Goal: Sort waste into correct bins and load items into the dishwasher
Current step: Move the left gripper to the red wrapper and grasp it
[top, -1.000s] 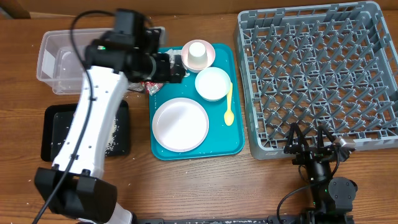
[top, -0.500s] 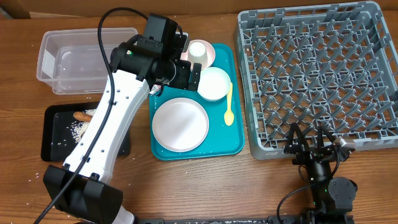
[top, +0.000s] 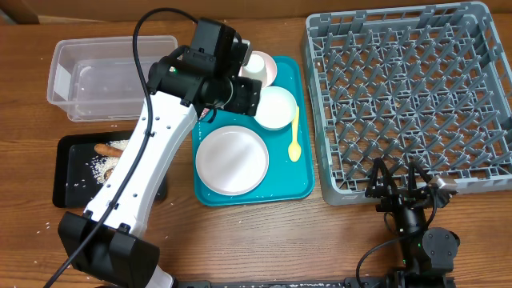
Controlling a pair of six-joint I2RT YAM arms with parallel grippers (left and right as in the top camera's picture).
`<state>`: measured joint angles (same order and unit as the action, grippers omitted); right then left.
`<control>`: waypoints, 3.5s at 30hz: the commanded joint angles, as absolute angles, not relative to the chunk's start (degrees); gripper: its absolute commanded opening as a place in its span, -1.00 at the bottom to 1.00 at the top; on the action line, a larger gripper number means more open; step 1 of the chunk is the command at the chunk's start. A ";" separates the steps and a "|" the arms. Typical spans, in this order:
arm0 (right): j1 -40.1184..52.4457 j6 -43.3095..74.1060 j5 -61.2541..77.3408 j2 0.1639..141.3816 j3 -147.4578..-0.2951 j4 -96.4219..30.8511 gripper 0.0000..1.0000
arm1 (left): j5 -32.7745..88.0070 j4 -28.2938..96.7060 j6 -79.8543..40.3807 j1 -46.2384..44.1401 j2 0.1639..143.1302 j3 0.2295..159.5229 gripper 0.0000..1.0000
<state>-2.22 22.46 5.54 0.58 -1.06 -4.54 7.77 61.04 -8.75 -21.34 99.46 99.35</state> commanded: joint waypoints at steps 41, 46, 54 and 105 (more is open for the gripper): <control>-2.17 22.57 5.19 0.16 -0.47 -4.27 1.00 | 3.90 32.23 3.73 -16.21 114.19 101.38 1.00; -2.17 22.57 5.19 0.16 -0.47 -4.27 1.00 | 3.73 33.15 13.37 -16.21 116.60 101.38 1.00; -2.15 22.57 5.19 0.16 -0.47 -4.27 1.00 | -7.46 41.01 26.74 -16.16 116.92 101.38 0.82; -2.15 22.57 5.19 0.16 -0.47 -4.27 1.00 | -2.92 37.47 32.23 -14.46 122.72 94.48 0.35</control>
